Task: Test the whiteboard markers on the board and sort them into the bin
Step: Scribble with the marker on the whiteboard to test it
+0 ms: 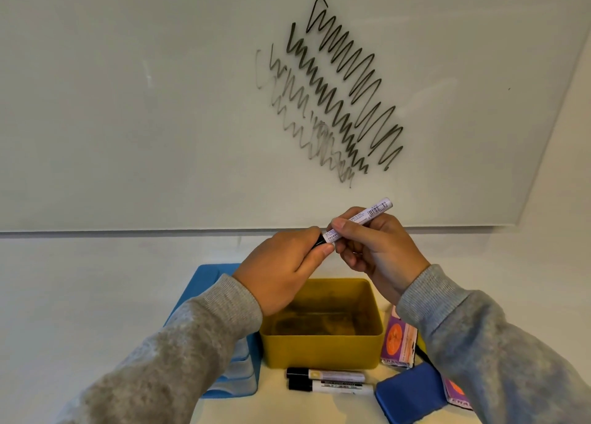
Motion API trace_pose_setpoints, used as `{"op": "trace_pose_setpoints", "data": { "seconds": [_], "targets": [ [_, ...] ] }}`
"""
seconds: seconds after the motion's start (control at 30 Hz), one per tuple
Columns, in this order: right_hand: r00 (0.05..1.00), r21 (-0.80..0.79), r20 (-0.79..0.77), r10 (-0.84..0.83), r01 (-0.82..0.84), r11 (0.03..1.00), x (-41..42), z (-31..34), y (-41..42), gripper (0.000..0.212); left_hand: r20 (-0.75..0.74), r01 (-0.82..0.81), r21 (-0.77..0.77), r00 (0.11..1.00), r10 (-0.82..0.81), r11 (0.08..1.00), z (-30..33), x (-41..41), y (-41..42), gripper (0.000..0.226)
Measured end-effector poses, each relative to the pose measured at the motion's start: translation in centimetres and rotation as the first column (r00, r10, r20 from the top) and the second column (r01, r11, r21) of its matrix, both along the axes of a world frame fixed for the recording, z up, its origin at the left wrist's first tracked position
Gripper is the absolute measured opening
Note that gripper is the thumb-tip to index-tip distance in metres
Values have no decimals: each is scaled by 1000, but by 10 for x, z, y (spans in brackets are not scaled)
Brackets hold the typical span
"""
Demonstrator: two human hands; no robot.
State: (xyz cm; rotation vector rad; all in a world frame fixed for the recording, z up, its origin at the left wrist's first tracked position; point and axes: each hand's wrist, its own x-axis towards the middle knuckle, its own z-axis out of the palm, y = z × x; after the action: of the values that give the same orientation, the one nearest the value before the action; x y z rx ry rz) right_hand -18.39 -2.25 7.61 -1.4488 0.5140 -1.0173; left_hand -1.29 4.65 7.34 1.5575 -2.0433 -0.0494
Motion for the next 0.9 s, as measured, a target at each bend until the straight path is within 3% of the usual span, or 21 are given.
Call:
{"op": "trace_pose_setpoints", "data": {
  "seconds": [0.23,0.4,0.6,0.9],
  "targets": [
    [999,10,45,-28,28,1000,0,2,5,21,56,-31,-38,998,33,999,6,-4,4,54],
    [994,19,69,-88,87,996,2,8,9,25,119,-56,-79,991,65,995,18,-7,6,35],
    [992,29,81,-94,92,995,1,17,11,24,173,-61,-97,982,77,993,26,-10,9,37],
    [992,-45,109,-68,73,996,-6,27,10,25,117,-18,-87,993,28,996,35,-17,15,54]
  ]
}}
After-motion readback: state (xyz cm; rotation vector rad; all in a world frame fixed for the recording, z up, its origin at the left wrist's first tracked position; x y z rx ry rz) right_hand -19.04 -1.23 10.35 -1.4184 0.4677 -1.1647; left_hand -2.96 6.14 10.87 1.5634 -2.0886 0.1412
